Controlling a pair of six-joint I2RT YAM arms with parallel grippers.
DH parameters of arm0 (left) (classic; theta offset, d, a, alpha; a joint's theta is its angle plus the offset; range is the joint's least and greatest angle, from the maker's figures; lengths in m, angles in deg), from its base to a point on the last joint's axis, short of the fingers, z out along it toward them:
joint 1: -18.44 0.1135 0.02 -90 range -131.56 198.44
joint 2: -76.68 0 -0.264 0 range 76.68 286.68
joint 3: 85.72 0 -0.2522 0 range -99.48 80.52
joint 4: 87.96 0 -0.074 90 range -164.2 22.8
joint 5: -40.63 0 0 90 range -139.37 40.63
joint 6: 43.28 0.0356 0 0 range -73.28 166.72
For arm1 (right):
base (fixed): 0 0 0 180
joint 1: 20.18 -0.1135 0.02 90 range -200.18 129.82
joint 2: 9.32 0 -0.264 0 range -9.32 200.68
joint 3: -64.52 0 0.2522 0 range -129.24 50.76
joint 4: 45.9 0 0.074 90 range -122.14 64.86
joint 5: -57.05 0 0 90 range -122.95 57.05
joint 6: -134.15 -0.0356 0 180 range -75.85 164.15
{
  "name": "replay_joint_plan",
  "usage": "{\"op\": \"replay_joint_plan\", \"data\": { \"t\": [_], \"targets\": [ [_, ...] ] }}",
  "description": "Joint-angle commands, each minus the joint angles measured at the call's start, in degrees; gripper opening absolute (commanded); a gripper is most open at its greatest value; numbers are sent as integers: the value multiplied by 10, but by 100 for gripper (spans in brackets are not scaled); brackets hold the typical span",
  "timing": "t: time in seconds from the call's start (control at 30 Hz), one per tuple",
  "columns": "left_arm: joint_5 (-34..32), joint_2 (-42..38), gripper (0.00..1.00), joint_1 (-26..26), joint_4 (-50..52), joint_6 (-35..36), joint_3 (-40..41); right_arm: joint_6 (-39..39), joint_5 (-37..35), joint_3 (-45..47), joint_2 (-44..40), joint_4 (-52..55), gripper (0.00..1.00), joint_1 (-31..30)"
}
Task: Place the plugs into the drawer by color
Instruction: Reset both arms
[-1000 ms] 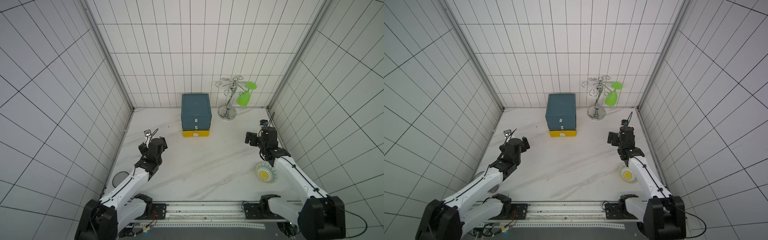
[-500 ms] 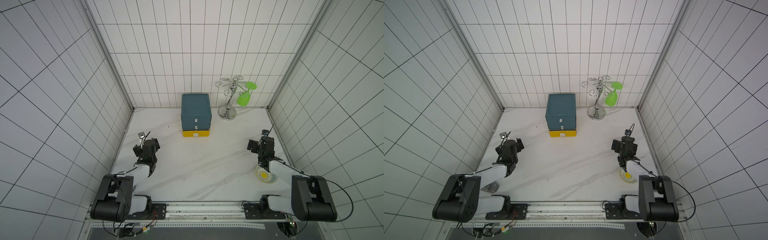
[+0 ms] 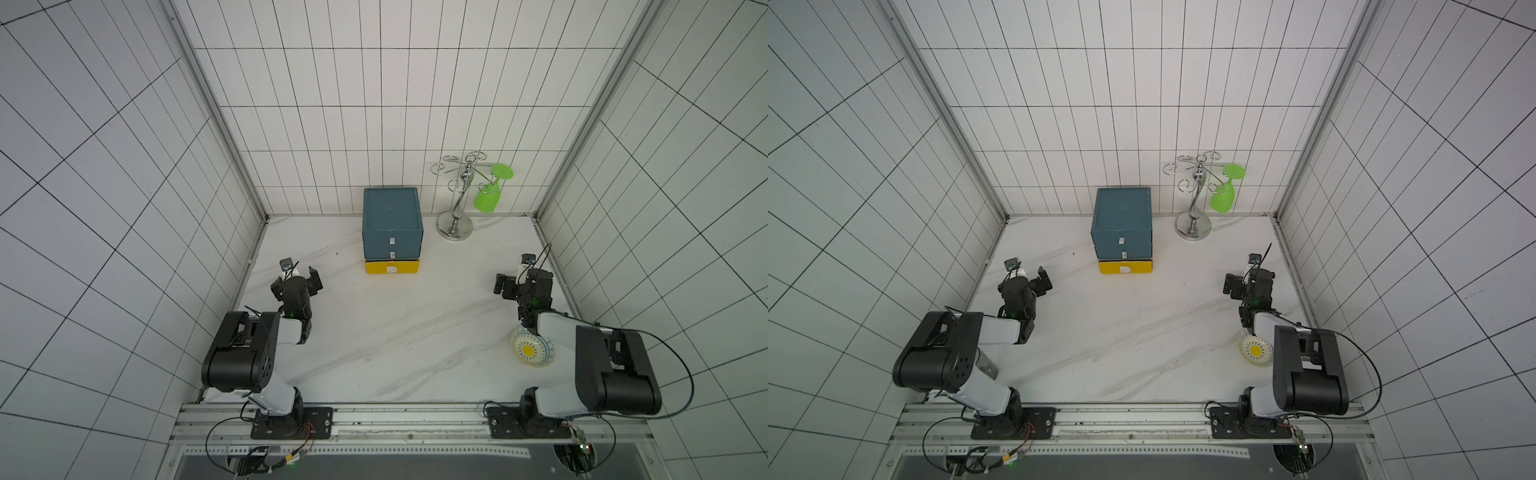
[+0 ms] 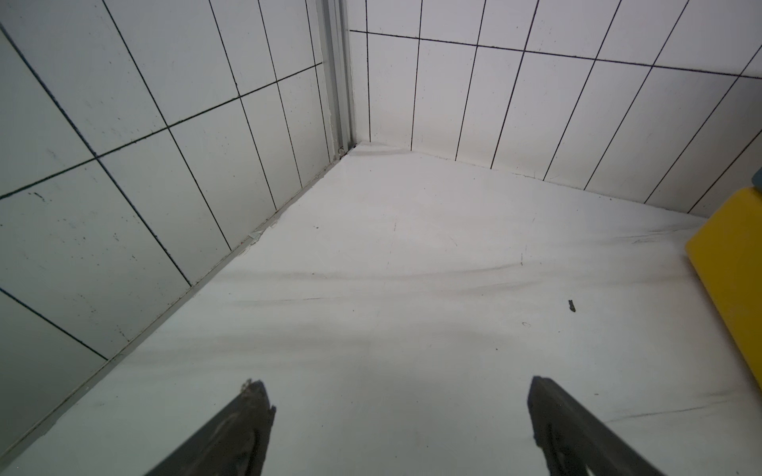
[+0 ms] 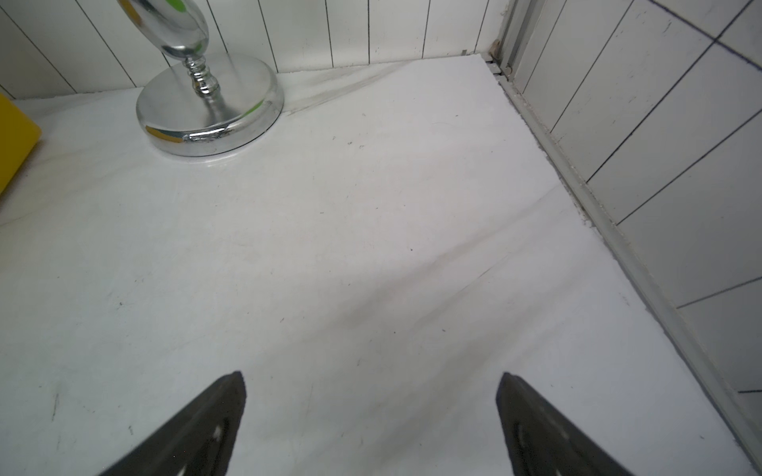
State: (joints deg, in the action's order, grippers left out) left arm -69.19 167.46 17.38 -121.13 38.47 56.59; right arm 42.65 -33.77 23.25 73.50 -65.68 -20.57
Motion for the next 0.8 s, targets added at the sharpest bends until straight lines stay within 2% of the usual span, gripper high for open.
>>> {"op": "replay_joint_plan", "data": {
  "t": [0.0,0.07,0.1,0.13,0.17,0.2,0.27,0.33,0.4,0.43,0.77],
  "targets": [
    [15,1,99,0,-38,15,3,0,-24,87,4,-193,99,11],
    [15,5,99,0,-49,17,5,-11,-26,77,53,-230,99,17],
    [14,3,99,0,-43,15,2,-6,-14,51,66,-208,99,18],
    [14,0,99,0,-32,13,1,-7,-24,19,50,-106,99,16],
    [12,-4,99,0,-14,10,-4,-5,-22,29,52,-121,99,16],
    [11,-10,99,0,7,7,-10,-6,-21,41,67,-180,99,16],
    [12,-13,99,1,20,5,-14,-7,-24,22,48,-98,99,16],
    [12,-10,99,0,7,7,-10,-6,-25,35,63,-161,99,17],
    [12,-13,99,1,17,5,-13,-6,-24,28,50,-121,99,17],
    [12,-13,99,0,20,5,-13,-5,-25,33,58,-149,99,17],
    [12,-12,99,0,18,6,-13,-7,-22,28,53,-127,99,16]
  ]
}}
